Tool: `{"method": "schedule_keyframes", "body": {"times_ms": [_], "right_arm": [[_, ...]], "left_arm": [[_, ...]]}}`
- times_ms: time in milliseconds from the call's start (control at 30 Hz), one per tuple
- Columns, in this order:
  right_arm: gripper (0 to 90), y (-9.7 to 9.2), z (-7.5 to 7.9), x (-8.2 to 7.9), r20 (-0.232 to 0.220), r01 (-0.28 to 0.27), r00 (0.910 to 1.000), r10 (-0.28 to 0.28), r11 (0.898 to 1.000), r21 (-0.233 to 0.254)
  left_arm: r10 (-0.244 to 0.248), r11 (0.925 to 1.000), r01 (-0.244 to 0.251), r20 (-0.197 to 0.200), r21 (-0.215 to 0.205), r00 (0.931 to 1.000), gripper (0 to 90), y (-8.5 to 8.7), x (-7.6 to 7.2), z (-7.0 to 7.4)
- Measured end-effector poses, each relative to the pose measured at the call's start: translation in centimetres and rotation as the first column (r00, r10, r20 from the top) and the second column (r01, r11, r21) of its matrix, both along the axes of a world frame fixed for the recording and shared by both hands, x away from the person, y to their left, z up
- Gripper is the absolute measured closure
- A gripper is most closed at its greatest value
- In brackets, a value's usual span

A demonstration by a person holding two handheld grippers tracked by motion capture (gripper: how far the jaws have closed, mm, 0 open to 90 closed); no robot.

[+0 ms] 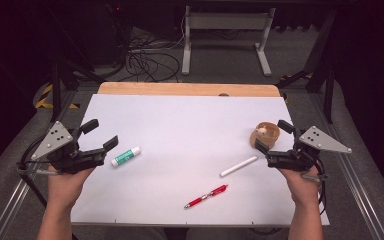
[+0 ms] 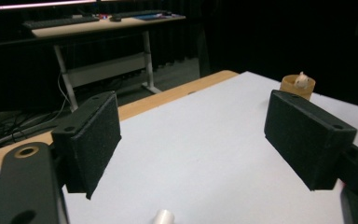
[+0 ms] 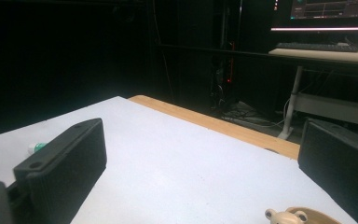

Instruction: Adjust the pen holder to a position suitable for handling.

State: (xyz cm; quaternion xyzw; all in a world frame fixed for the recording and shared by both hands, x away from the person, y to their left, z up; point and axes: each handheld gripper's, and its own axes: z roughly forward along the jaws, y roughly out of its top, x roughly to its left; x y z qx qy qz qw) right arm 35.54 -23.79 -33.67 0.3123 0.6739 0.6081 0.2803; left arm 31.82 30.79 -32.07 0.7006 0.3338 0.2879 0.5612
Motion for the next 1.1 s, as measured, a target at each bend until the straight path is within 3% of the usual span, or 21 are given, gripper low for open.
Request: {"method": "schedule_keyframes", "body": {"times_ms": [167,433,933,1100], "right_arm": [[1.5,0.0,0.1,0.0,0.001,-0.003,1.0,0.003,1.0,-0.002],[1.5,0.0,0.1,-0.1,-0.003,-0.009,1.0,0.009,1.0,-0.004],[1.5,0.0,0.1,0.0,-0.014,-0.027,0.9996,0.026,1.0,-0.009],[1.5,0.0,0.1,0.0,-0.014,-0.031,0.9994,0.03,0.999,-0.008]], "left_arm": [[-0.013,0.9989,0.013,-0.012,0.045,0.9998,27.3,-0.5,0.6,-0.8],[-0.029,0.9924,0.039,-0.089,0.116,0.9956,29.2,-1.3,1.8,-2.1],[-0.067,0.9783,0.097,-0.164,0.183,0.9842,32.1,-1.7,3.8,-4.2],[-0.058,0.9751,0.095,-0.183,0.2,0.9813,32.9,-1.8,4.5,-4.8]]}}
